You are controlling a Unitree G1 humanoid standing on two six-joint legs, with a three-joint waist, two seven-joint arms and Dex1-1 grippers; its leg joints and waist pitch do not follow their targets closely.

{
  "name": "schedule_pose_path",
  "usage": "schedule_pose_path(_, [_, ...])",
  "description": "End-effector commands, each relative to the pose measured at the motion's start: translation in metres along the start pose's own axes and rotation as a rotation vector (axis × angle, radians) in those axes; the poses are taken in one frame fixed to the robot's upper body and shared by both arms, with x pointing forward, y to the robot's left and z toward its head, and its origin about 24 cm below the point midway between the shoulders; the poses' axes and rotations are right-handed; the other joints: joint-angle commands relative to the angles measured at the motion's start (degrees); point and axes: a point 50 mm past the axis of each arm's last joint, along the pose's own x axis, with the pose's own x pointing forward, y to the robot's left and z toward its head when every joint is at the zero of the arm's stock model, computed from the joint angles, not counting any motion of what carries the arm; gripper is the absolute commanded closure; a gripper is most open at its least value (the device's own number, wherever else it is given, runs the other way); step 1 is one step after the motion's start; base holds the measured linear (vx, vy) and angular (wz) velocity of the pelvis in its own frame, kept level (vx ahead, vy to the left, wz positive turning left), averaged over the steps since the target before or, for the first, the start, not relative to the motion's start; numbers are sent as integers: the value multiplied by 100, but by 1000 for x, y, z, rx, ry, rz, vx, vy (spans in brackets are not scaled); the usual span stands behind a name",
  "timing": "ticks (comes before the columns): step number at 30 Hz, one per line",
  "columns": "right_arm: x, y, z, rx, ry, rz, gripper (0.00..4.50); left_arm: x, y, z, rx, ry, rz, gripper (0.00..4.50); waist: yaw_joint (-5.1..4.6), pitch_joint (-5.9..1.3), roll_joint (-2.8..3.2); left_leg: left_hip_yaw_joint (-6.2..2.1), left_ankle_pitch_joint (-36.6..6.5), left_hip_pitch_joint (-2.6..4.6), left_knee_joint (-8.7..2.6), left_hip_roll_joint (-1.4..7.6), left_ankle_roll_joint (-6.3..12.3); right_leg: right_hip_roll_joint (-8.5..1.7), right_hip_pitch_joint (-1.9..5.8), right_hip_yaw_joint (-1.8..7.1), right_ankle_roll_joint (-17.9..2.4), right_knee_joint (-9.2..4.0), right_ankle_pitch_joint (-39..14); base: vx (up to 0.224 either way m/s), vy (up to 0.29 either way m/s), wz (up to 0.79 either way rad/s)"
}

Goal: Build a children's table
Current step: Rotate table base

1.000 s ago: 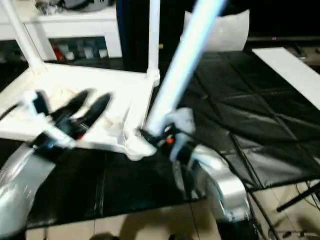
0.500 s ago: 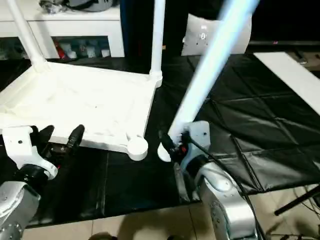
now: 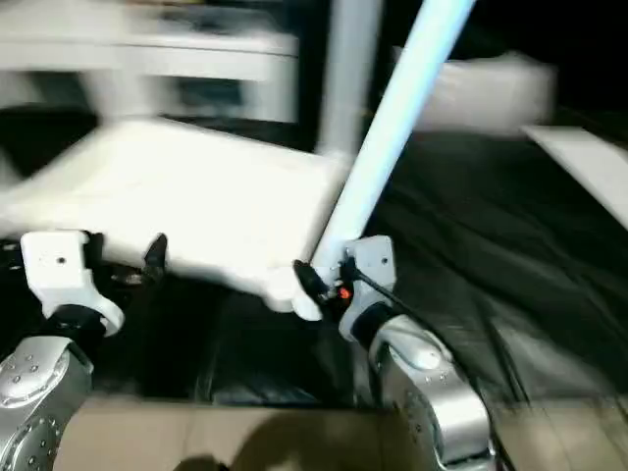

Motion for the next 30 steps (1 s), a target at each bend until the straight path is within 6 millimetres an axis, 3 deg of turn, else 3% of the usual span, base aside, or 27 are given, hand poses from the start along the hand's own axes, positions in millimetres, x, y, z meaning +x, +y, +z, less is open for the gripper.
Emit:
schedule_pose_path(1, [-4, -3, 0, 26, -4, -16, 261, 1, -2, 8, -1, -22, -3, 0, 115, -161, -156, 187, -1035, -7, -369, -277, 323, -879, 384, 1176, 270, -1296, -5038, 142, -164, 19])
schedule_pose_path(2, [-5, -4, 0, 24, -6, -20, 261, 1, -3, 8, 4, -26, -15, 0, 299, -247, -69, 170, -716, 127, -619, -256, 332, -773, 402, 1247, 619, -1228, -4314, 22, -201, 46])
schedule_pose_path(3, [-7, -4, 0, 27, -6, -32, 261, 1, -4, 10, 3, -39, -28, 0, 303, -298, -102, 153, -318, 470, -908, -95, 348, -333, 127, 1040, 984, -1107, -3054, 22, -201, 46])
schedule_pose_path(4, [-8, -5, -1, 34, -3, -39, 261, 1, -4, 11, -4, -38, -29, 0, 291, -366, 40, 66, -39, 489, -1081, 94, 533, -293, 140, 829, 940, -1024, -1892, -53, -200, 52])
schedule_pose_path(5, [-8, -5, -1, 34, -3, -39, 261, 1, -4, 11, -4, -38, -29, 0, 288, -336, 84, 69, -152, 557, -1131, 220, 602, -310, 31, 801, 834, -1087, -1778, -35, -100, 25])
schedule_pose_path(6, [-8, -6, -2, 38, 0, -44, 261, 1, -4, 11, -9, -36, -26, 0, 208, -252, 53, 136, -627, 439, -1163, 186, 566, -334, 110, 754, 692, -1202, -2346, -35, -100, 25])
schedule_pose_path(7, [-9, -6, -3, 27, 9, -48, 261, 1, -5, 11, -5, -34, -40, 0, 259, -227, 103, 188, -814, 429, -1120, 82, 340, -403, 111, 751, 787, -1324, -3294, 0, 0, 0])
schedule_pose_path(8, [-11, -6, -5, 22, 14, -50, 261, 1, -4, 9, 4, -25, -51, 0, 253, -222, 108, 196, -863, 446, -1112, 68, 265, -406, 85, 734, 863, -1378, -3652, 0, 0, 0])
schedule_pose_path(9, [-12, -6, -6, 18, 11, -64, 261, 1, -4, 8, 8, -24, -70, 0, 238, -222, 206, 158, -887, 408, -1162, 101, 194, -443, 123, 649, 975, -1416, -3879, 0, 0, 0])
schedule_pose_path(10, [-12, -6, -6, 18, 11, -64, 261, 1, -4, 8, 8, -24, -70, 0, 160, -233, 217, 111, -1123, 462, -1228, 244, 185, -476, 116, 467, 945, -1464, -3755, 0, 0, 0])
schedule_pose_path(12, [-14, -9, -6, 38, -5, -131, 261, 2, -8, 7, 10, -18, -125, 0, 99, -291, 323, -19, -1432, 427, -1400, 508, 215, -577, 244, 299, 744, -1381, -2921, 0, 0, 0])
schedule_pose_path(13, [-15, -10, -6, 44, -8, -146, 261, 3, -10, 7, 13, -15, -136, 0, 49, -307, 412, -82, -1749, 396, -1487, 694, 210, -654, 292, 269, 499, -1260, -2281, 0, 0, 0])
schedule_pose_path(14, [-15, -11, -6, 48, -12, -158, 261, 4, -11, 7, 14, -17, -143, 0, 12, -280, 384, -89, -1933, 378, -1524, 744, 193, -693, 302, 266, 435, -1217, -2130, 0, 0, 0])
schedule_pose_path(15, [-16, -11, -4, 49, -22, -168, 261, 5, -14, 6, 6, -12, -161, 0, -29, -234, 368, -63, -2219, 342, -1536, 687, 68, -800, 338, 271, 391, -1228, -2335, 0, 0, 0])
schedule_pose_path(17, [-16, -11, -3, 47, -28, -170, 261, 5, -15, 5, -1, -8, -172, 0, -75, -217, 281, 118, -1779, 435, -1335, 309, -59, -899, 257, 222, 594, -1487, -3422, 0, 0, 0])
schedule_pose_path(18, [-16, -12, -4, 34, -16, -172, 261, 6, -17, 3, 1, -2, -178, 0, -121, -266, 325, 295, -1041, 515, -1239, 220, -109, -737, 158, 316, 920, -1620, -3718, 0, 0, 0])
schedule_pose_path(19, [-17, -12, -5, 32, -9, -176, 261, 6, -17, 2, 1, -1, -181, 0, -101, -306, 310, 420, -962, 620, -1212, 203, -223, -588, 77, 458, 1064, -1610, -3586, 0, 0, 0])
schedule_pose_path(20, [-17, -12, -6, 32, -6, -176, 261, 6, -17, 2, 3, 0, -181, 0, -100, -251, 223, 445, -1071, 596, -1214, 178, -186, -515, 62, 438, 1151, -1574, -3509, 21, 59, -38])
schedule_pose_path(21, [-18, -12, -8, 32, 1, -180, 261, 7, -19, 0, 3, -3, -187, 0, -43, -314, 282, 490, -1247, 668, -1242, 227, -112, -543, 23, 577, 1023, -1471, -3393, 21, 59, -38])
schedule_pose_path(22, [-18, -12, -8, 32, 1, -180, 261, 7, -19, 0, 3, -3, -187, 0, -52, -305, 244, 576, -1455, 698, -1189, 193, -16, -617, -38, 785, 745, -1408, -3469, 6, 79, -48])
schedule_pose_path(23, [-19, -12, -8, 46, -1, -184, 261, 7, -19, -1, -6, 0, -186, 0, -5, -321, 209, 600, -1425, 670, -1136, 146, 18, -706, 25, 982, 552, -1399, -3520, 76, 108, -41])
schedule_pose_path(24, [-20, -12, -6, 38, -3, -190, 261, 8, -20, -1, -18, 4, -184, 0, 295, -320, 108, 52, -535, 36, -719, 173, 391, -1661, 602, 1580, -451, -1363, -3095, 76, 108, -41])
schedule_pose_path(25, [-20, -12, -6, 38, -3, -190, 261, 8, -20, -1, -18, 4, -184, 0, 264, -317, 202, -125, -277, 20, -667, 260, 313, -1703, 537, 1538, -767, -1384, -3071, 77, 131, -29])
schedule_pose_path(26, [-20, -12, -5, 27, 0, -192, 261, 7, -21, -2, -30, -1, -183, 0, 224, -309, 252, -225, -159, 3, -700, 293, 222, -1592, 461, 1371, -936, -1363, -3066, 6, 145, -14])
schedule_pose_path(27, [-21, -14, -4, 24, 11, -205, 261, 8, -21, -3, -34, -10, -174, 0, 119, -290, 351, -185, -150, 32, -1111, 214, 141, -911, 281, 947, -848, -1226, -2816, 6, 145, -14])
schedule_pose_path(28, [-21, -14, -4, 25, 11, -206, 261, 8, -21, -3, -33, -10, -172, 0, -71, -350, 432, -230, -466, 258, -1360, 421, 45, -407, 51, 635, -529, -952, -1888, 10, 160, 2])
schedule_pose_path(30, [-22, -16, -3, 16, 38, -236, 261, 8, -24, -4, -39, -8, -191, 0, -196, -450, 486, -308, -206, 331, -1380, 544, -216, -432, 53, 483, -343, -712, -155, 26, 152, 15])
